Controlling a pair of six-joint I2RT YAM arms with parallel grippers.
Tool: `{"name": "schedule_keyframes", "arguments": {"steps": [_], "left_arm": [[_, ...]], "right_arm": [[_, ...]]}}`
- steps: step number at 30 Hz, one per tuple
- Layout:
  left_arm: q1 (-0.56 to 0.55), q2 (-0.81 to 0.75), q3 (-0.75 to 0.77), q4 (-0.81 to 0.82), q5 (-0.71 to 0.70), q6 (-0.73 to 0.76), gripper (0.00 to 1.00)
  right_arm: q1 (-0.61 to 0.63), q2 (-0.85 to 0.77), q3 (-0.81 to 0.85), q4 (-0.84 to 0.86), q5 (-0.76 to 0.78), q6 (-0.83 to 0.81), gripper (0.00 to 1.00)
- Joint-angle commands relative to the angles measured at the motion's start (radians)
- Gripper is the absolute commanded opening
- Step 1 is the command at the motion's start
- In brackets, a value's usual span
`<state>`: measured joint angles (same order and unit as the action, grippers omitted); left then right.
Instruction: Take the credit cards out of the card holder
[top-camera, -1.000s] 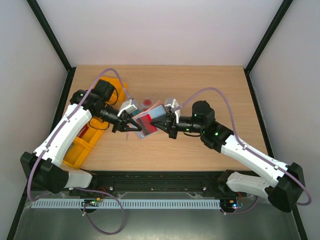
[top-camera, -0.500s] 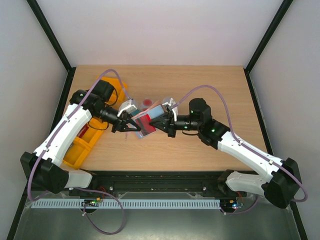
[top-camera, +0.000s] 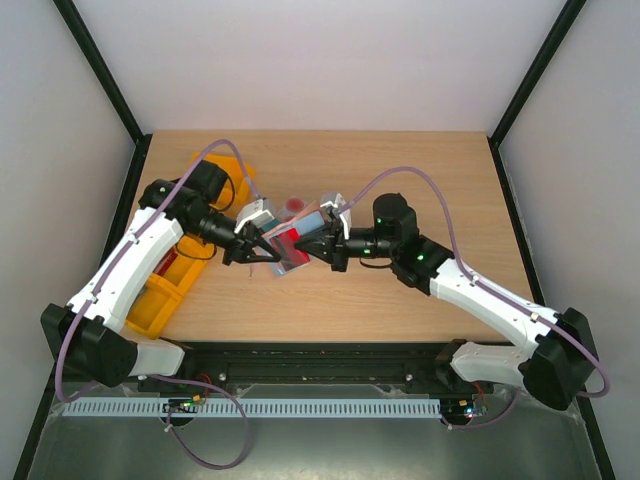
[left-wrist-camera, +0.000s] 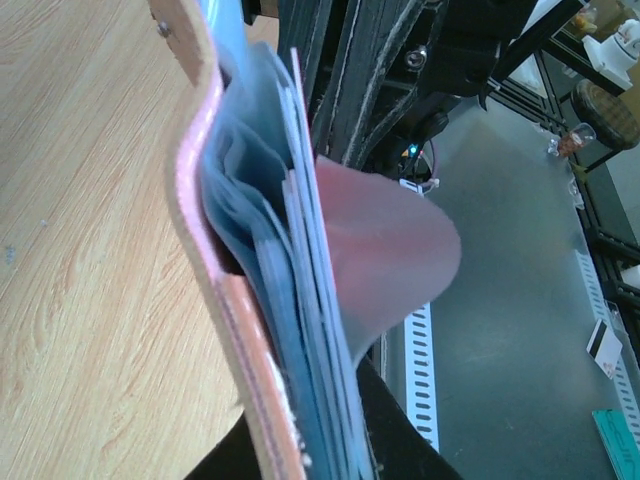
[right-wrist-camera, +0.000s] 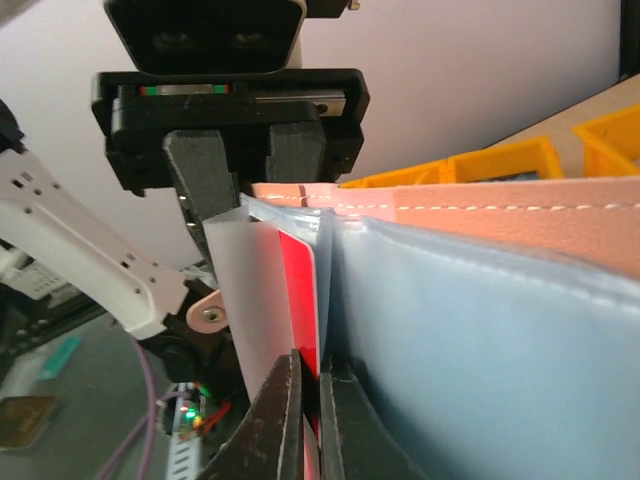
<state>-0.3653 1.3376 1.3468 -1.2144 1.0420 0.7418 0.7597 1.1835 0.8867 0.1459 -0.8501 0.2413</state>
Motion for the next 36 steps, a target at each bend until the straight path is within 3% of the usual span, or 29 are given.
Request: {"name": "schedule_keyframes", "arguments": {"steps": [1,4,8,13,17,28,36], "left_arm": [[-0.019,-0.012,-0.006,0.000,0.098,0.014,0.08],[-0.018,-0.014,-0.015,0.003,0.099,0.008,0.22],[-0.018,-0.015,-0.021,-0.001,0.100,0.017,0.25],[-0.018,-0.015,-0.018,-0.004,0.102,0.020,0.23],[-0.018,-0.017,-0.013,-0.001,0.096,0.017,0.03],[-0.017,-0.017,-0.015,0.005,0.085,0.014,0.02],[-0.017,-0.018,-0.023,0.009,0.074,0.012,0.02]], "right_arm": [[-0.002,0.008,0.038,0.063,-0.014,0.006,0.02],[-0.011,-0.048,0.009,0.063,0.033,-0.011,0.02],[-0.027,-0.078,0.000,0.014,0.064,-0.026,0.02],[-0.030,-0.093,0.010,-0.032,0.084,-0.053,0.02],[-0.033,-0.099,0.024,-0.070,0.087,-0.074,0.02],[-0.045,-0.112,0.030,-0.141,0.100,-0.106,0.07],[-0.055,-0.115,0.054,-0.170,0.103,-0.120,0.02]]}}
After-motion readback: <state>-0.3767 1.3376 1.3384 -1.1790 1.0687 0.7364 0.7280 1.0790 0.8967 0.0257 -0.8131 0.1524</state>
